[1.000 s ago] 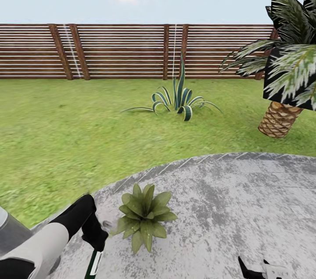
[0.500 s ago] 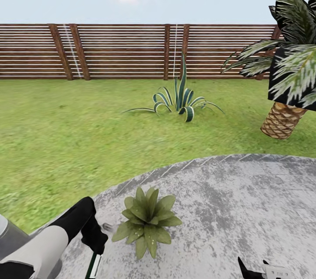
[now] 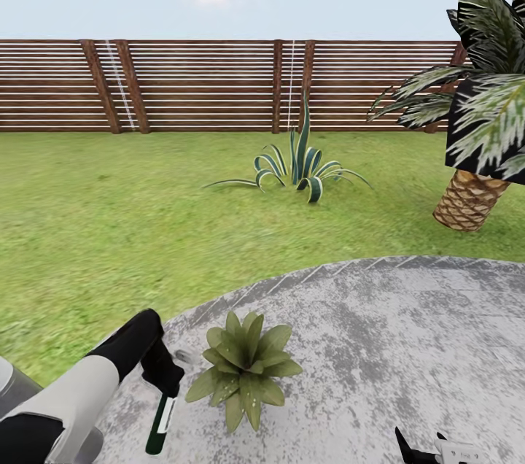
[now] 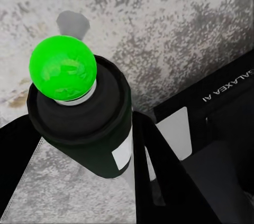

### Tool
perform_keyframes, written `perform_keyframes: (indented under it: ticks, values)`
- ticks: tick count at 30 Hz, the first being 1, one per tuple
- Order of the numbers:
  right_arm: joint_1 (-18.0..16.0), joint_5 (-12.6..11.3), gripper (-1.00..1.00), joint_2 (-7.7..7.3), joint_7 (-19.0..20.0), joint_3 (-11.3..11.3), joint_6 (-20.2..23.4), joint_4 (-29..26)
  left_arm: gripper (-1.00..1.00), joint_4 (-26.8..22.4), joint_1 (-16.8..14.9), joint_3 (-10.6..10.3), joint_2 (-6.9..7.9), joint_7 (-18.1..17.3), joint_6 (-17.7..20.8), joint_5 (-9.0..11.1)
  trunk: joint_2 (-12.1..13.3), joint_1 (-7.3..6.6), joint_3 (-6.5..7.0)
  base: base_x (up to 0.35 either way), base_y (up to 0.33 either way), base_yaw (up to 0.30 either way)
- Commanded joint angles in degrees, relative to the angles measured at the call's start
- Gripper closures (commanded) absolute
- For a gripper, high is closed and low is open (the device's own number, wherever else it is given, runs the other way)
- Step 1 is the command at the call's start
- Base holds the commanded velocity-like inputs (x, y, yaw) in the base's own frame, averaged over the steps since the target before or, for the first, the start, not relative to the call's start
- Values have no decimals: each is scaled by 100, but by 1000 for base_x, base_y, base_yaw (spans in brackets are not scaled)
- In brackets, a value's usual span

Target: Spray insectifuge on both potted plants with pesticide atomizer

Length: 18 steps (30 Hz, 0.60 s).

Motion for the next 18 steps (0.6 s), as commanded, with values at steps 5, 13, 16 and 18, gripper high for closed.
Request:
perform_keyframes:
  ticks: [5, 13, 16, 18]
  values:
    - [-8, 24, -100, 0, 47, -49, -21, -1, 100, -12, 1, -19, 60, -89, -32, -40, -2, -1, -5, 0, 0, 0]
    - [-8, 24, -100, -7, 47, -58, -28, -1, 100, 3, 67, -602, 236, -118, -603, -165, -2, -1, -5, 0, 0, 0]
    - [-8, 30, -100, -10, 54, -53, -21, -1, 100, -2, 35, -650, 218, -148, -666, -165, -2, -1, -5, 0, 0, 0]
    - [-8, 32, -100, -8, 55, -51, -20, -1, 100, -5, 2, -732, 180, -258, -670, -167, -2, -1, -5, 0, 0, 0]
